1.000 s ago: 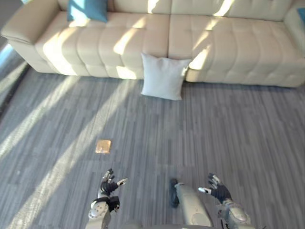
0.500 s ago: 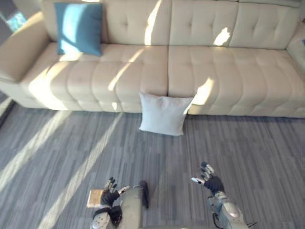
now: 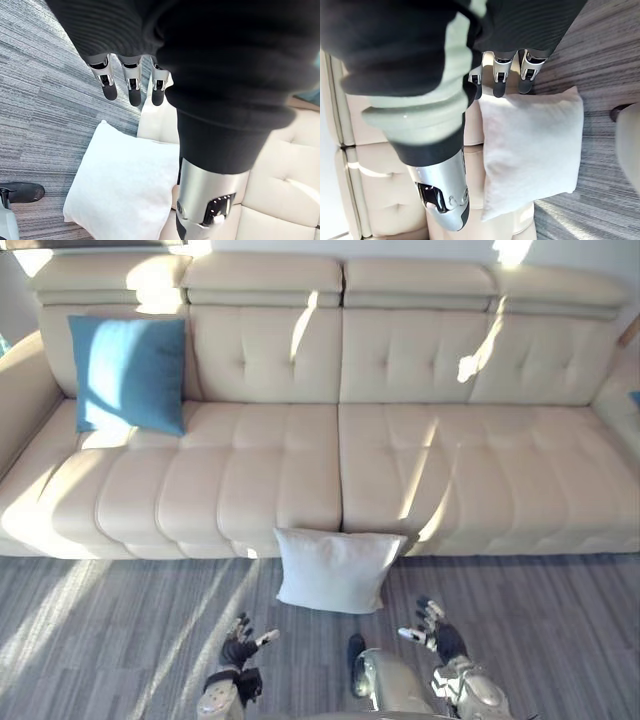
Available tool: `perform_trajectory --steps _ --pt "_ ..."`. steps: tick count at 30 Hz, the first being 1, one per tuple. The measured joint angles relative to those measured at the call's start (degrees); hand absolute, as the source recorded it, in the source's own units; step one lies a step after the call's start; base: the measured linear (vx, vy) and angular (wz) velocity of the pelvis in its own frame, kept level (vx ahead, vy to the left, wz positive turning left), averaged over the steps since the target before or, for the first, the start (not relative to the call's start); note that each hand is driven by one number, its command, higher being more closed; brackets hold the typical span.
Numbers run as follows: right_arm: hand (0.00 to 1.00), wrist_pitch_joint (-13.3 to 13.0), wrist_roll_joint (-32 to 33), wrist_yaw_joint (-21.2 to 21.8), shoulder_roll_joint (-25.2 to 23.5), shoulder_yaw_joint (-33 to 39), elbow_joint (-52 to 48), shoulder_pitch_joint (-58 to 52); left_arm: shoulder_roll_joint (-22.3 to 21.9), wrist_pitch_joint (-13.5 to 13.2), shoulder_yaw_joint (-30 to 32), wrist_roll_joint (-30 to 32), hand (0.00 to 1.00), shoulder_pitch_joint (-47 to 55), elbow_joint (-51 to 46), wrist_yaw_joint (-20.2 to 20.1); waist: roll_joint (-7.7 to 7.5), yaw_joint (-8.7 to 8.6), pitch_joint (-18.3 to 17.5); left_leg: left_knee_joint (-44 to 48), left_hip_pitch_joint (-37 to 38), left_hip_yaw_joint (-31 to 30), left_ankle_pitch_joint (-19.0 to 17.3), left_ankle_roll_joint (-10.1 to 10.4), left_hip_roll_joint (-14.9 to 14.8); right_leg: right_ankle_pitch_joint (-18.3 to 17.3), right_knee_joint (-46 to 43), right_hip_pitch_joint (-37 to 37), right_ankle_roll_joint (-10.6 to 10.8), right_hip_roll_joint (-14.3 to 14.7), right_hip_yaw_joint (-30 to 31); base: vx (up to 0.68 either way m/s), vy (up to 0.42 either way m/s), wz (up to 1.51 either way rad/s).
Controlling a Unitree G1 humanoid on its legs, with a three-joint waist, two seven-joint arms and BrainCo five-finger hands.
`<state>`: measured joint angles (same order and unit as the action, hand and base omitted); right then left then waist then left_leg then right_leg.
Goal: Pick up cushions and gather them together orderly.
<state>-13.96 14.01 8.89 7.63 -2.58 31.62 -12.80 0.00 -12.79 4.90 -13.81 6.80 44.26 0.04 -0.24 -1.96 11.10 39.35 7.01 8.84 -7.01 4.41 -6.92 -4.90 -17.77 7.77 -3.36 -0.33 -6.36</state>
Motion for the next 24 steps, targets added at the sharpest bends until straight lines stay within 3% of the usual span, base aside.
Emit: perform_trajectory --steps 1,2,4,6,7,8,11,14,19,22,24 --pt "0.00 0.02 0.01 -0.11 -0.42 -0.45 -1.55 -1.04 -0.35 -0.09 -0.01 0.01 0.00 0.15 -0.13 -0.06 0.27 1.17 -0.15 6.45 -3.45 1.52 -4.79 -0.83 -1.95 -0.53 2.69 -4.21 -0.69 0.45 -0.05 0.46 -0.076 -0.10" --pt "0.00 -0.08 0.01 -0.16 -0.38 -0.24 -1.79 -1.01 -0.85 -0.08 0.03 0.01 0.00 0.87 -0.87 -0.04 -0.91 1.51 -0.36 6.69 -7.51 2.53 -8.20 -2.44 -2.19 -0.85 4.16 -6.22 -0.90 0.32 0.25 0.33 -0.057 -0.18" --pt "0.00 -0.19 0.02 -0.39 -0.54 -0.02 -2.90 -0.17 -1.71 -0.08 -0.01 0.28 0.00 1.29 -1.98 -0.06 0.00 2.84 -0.63 0.96 -12.93 2.22 -9.67 -3.01 -1.30 -1.03 5.90 -7.74 -0.60 0.33 1.57 0.26 -0.007 -0.40" --pt "0.00 -0.27 0.00 -0.50 -0.38 0.51 -3.71 0.16 -2.19 -0.06 -0.08 0.53 0.00 1.89 -2.05 -0.01 0.45 3.34 -0.72 -10.04 -14.84 -0.99 -8.31 -1.84 0.13 -1.84 6.04 -8.66 0.64 0.62 3.35 0.25 0.055 -0.57" --pt "0.00 -0.48 -0.01 -0.64 -0.33 0.58 -3.87 -0.14 -2.51 -0.07 -0.33 0.53 0.00 2.86 -2.08 -0.03 1.31 3.24 -1.21 -15.30 -14.74 -2.54 -6.06 -1.37 0.00 -2.46 5.88 -9.04 1.34 1.56 3.57 0.32 0.134 -0.71" --pt "0.00 -0.25 -0.04 -1.26 -0.85 0.92 -3.36 0.01 -2.77 0.11 -0.28 0.54 0.00 3.55 -1.75 -0.02 2.57 3.12 -1.50 -18.10 -13.47 -3.65 -1.48 -1.81 -0.73 -4.02 4.68 -9.79 2.32 2.45 5.67 0.31 0.188 -0.68" --pt "0.00 -0.74 -0.04 -1.40 -1.87 0.52 -5.28 -1.10 -1.54 -0.17 -0.38 0.55 0.00 2.61 -2.25 0.04 -0.20 2.87 -2.01 -20.74 -12.49 -1.65 -1.87 -2.30 1.11 -5.82 3.37 -8.27 3.95 0.37 7.09 0.18 0.137 -0.31" --pt "0.00 -1.06 -0.04 -2.67 -2.28 -0.46 -5.40 1.58 -0.42 -0.35 -0.33 0.49 0.00 -0.61 -3.55 0.81 -1.63 2.93 -0.38 -18.46 -16.46 0.11 -2.45 -3.13 1.13 -6.01 1.42 -3.73 4.23 0.23 9.49 0.09 0.118 -0.33" --pt "0.00 -1.86 0.10 -6.34 -1.76 -0.29 -5.52 8.31 1.04 -1.69 -0.25 -1.57 0.00 -5.06 -9.18 3.97 -0.99 3.36 5.14 -10.63 -25.82 0.14 -3.59 -4.50 -0.06 -6.58 -5.93 5.66 4.98 0.88 10.10 -0.05 0.056 -0.11" --pt "0.00 -3.44 1.81 -8.52 -0.44 0.03 -5.68 11.96 2.37 -2.80 0.36 -4.77 0.00 -8.33 -10.13 6.17 -0.88 4.66 9.49 -4.75 -30.95 0.06 -6.04 -4.70 -0.44 -9.84 -13.55 11.79 5.22 1.06 11.01 -0.11 0.023 -0.09" --pt "0.00 -3.48 1.86 -9.35 0.23 0.27 -5.63 14.59 3.03 -3.37 2.64 -5.88 0.00 -9.77 -10.11 6.97 -0.88 4.59 11.05 -0.20 -35.84 -0.36 -7.76 -4.89 -1.03 -11.85 -18.46 16.78 5.31 1.37 10.87 -0.18 0.012 -0.03"
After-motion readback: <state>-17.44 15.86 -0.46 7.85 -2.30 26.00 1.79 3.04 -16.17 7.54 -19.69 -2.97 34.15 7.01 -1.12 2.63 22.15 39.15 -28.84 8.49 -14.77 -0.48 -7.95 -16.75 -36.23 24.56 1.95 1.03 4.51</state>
